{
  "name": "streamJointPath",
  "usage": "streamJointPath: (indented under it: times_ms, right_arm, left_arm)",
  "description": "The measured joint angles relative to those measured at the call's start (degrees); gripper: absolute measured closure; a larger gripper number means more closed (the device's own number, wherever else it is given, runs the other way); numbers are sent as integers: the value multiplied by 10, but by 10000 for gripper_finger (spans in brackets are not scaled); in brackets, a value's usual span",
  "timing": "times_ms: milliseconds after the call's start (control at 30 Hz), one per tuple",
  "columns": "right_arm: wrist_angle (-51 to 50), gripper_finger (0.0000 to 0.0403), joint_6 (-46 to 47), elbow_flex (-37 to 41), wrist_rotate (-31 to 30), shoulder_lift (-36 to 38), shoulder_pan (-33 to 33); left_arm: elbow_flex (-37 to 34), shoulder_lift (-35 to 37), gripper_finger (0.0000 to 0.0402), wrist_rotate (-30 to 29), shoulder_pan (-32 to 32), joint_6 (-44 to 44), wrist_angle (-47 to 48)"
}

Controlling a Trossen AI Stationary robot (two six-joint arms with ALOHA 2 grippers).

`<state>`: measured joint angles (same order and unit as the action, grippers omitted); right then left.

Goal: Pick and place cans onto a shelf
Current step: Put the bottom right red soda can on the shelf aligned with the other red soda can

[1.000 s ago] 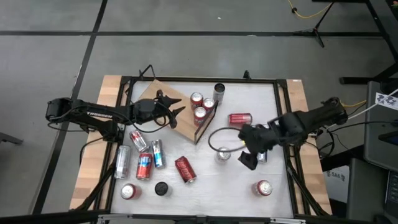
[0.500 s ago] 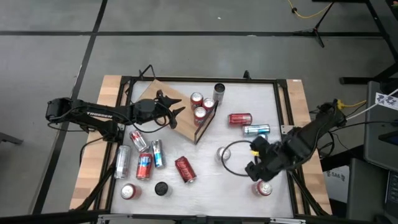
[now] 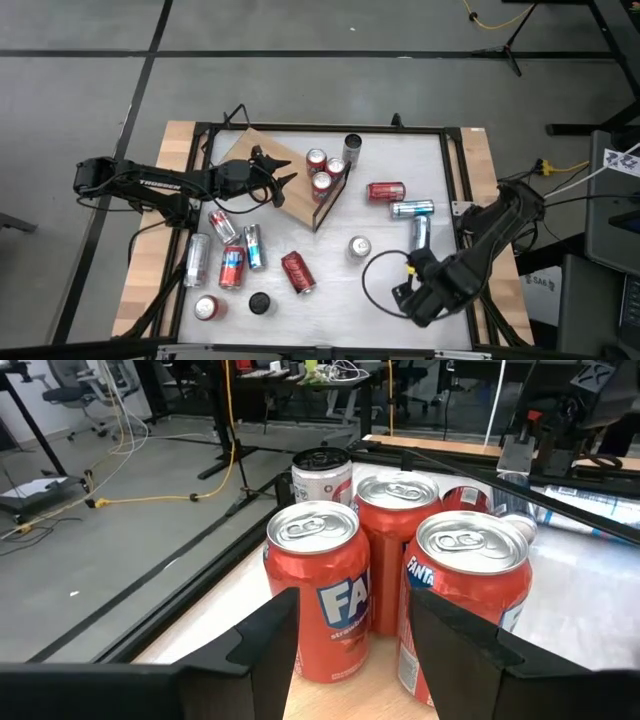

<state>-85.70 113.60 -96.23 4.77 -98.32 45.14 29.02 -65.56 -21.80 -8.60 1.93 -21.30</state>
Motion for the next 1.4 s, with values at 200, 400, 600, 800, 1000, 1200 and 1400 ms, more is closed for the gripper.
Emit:
streamJointPath:
  times_ms: [200,400,600,800,1000,1200,1400]
  right_arm:
    - [6,52,58,0,26,-32,23]
    - [5,52,95,0,26,-52,29]
    - [3,52,95,0,23,-71,28]
    - [1,52,96,0,23,-88,29]
    - [-10,52,94,0,24,-103,29]
    - [-32,52,94,0,23,-104,29]
    - [-32,52,91,1,-1,-104,29]
  left_arm:
    - [0,0,219,0,0,0,0]
    - [0,0,219,0,0,-1,-1]
    - [0,0,219,0,0,-1,-1]
    - [0,0,219,0,0,-1,-1]
    - [0,0,219,0,0,-1,0]
    - [0,0,219,0,0,0,2]
    - [0,0,219,0,0,0,2]
